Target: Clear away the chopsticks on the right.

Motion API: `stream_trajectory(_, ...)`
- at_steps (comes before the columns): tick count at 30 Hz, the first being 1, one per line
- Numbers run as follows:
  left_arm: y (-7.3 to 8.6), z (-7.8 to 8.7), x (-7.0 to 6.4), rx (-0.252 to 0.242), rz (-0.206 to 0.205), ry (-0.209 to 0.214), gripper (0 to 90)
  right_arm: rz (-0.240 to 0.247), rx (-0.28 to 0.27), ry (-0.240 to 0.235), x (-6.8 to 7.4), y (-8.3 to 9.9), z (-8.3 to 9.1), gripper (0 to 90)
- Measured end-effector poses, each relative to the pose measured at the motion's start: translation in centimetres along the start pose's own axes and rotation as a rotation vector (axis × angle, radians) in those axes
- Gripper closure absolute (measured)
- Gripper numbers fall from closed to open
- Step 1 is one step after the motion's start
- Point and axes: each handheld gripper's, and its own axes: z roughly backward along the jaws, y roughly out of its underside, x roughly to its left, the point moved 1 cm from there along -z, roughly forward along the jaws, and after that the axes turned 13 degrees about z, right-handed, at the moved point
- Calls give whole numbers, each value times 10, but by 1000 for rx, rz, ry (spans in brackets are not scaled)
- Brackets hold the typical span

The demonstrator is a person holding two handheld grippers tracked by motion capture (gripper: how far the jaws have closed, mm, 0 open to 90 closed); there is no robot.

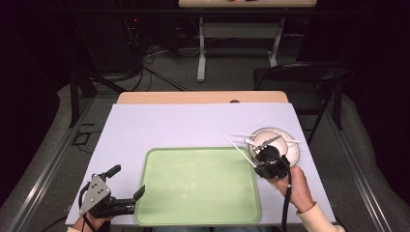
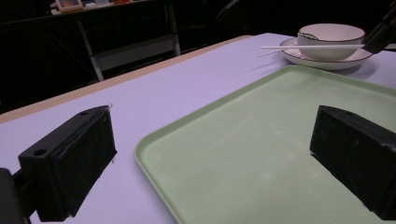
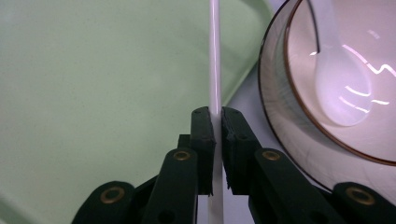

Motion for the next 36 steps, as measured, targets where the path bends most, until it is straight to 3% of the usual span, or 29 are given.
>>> stream_trajectory(13,0,0,0,1,1,0,0,-7,75,-39,27,2,-29,838)
stream_trajectory(23,0,0,0,0,2,0,0,-12,86,-33,42,-2,-46,837)
stream_trajectory(36,0,0,0,0,0,2,0,-2,79,-74,52,-5,-55,814)
